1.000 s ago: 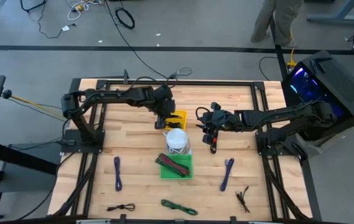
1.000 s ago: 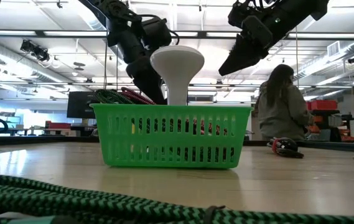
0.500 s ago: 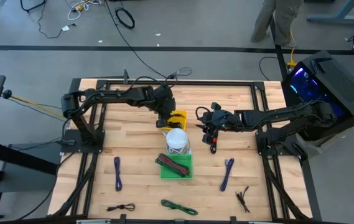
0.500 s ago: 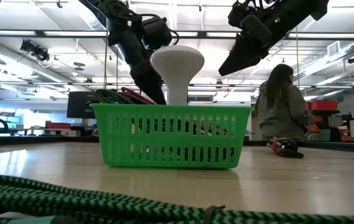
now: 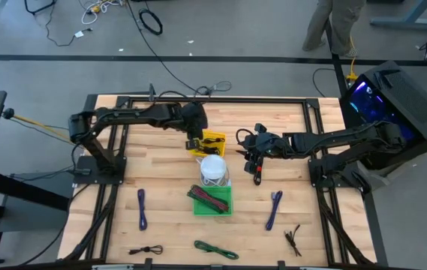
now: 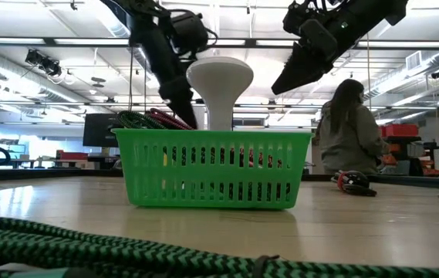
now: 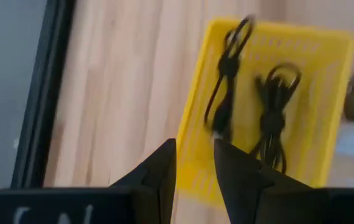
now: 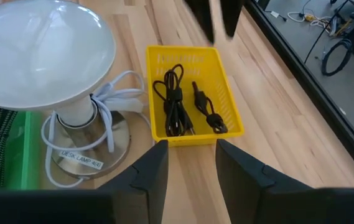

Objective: Pick & Place USB Port
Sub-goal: Put the left violet and black USB cable into the green bin

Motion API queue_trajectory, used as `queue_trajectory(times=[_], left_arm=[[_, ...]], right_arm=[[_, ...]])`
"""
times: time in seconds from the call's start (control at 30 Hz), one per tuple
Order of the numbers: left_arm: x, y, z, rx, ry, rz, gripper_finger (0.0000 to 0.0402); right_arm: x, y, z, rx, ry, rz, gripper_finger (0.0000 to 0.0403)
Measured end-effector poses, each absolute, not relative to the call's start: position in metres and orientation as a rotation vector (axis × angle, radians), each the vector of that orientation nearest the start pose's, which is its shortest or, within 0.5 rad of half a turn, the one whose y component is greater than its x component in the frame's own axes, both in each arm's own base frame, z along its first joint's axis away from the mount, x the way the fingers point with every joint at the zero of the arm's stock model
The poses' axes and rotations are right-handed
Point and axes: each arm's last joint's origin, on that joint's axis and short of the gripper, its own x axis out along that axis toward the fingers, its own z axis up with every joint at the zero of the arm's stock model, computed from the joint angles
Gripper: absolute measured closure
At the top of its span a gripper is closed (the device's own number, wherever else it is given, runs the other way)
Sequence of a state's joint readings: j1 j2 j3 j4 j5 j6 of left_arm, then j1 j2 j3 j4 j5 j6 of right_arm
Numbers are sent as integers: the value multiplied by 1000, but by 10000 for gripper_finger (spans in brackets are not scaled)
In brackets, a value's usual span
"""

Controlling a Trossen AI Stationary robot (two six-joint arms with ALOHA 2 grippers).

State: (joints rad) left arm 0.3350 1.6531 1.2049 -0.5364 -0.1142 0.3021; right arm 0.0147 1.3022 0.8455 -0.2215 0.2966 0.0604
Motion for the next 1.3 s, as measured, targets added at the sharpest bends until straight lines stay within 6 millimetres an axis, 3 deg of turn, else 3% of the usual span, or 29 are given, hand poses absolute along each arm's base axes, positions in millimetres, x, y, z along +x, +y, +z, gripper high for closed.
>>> queue_trajectory(times=[0.13,0.3,0.47,0.67,0.87,1.03,1.17,1.3], left_arm=[[294,106,254,27,1117,322,287],[253,76,275,-383,1242,416,287],[221,25,289,-590,1378,576,287],[209,-43,297,-768,1258,763,287],[191,-111,287,-870,1145,930,287],[176,-159,266,-998,1066,1131,287],[182,-184,242,-1039,1082,1202,287],[196,-195,219,-1034,1080,1234,287]], right_arm=[[270,-5,243,-55,679,-289,268],[270,-5,243,-66,683,-287,268],[270,-5,243,-66,678,-287,268],[270,-5,243,-76,678,-282,268],[270,-5,243,-97,686,-273,268],[270,-5,243,-124,687,-264,268],[270,-5,243,-139,682,-258,268],[271,-5,244,-138,674,-259,268]])
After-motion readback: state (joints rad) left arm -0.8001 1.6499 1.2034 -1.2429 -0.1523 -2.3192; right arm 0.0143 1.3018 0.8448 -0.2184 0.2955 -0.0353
